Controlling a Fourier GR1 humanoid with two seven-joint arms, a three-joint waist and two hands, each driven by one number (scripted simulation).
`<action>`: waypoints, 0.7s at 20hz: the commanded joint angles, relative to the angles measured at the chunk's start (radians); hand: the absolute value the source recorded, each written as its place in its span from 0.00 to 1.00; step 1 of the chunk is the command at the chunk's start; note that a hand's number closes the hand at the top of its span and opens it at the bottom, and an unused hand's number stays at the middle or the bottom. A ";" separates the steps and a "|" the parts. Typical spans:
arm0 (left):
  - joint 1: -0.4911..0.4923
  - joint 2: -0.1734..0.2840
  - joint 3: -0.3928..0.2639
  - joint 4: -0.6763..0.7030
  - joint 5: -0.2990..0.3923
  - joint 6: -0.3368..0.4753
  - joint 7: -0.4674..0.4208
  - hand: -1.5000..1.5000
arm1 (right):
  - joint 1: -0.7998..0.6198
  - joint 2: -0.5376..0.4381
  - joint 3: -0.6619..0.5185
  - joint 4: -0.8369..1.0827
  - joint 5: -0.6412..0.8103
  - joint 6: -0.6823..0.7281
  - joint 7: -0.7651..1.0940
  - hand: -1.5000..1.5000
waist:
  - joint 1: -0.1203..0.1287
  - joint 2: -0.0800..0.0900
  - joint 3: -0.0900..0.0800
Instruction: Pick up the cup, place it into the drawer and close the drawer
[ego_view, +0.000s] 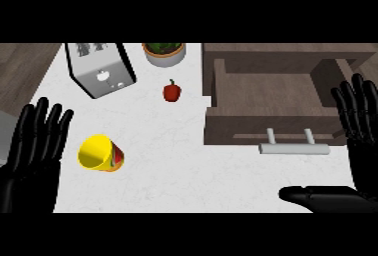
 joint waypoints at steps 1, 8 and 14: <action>0.021 -0.018 0.019 0.005 0.071 0.000 0.052 0.00 | -0.014 -0.012 0.005 -0.027 -0.012 0.024 0.068 0.00 | -0.003 0.001 0.000; 0.140 -0.025 0.065 0.108 0.114 -0.059 -0.094 0.00 | -0.005 -0.005 -0.019 0.054 0.002 0.057 -0.012 0.00 | -0.001 0.002 0.000; 0.150 0.006 0.189 0.267 0.107 -0.069 -0.203 0.00 | 0.046 0.005 -0.021 0.003 -0.007 0.071 -0.038 0.00 | -0.005 0.001 0.000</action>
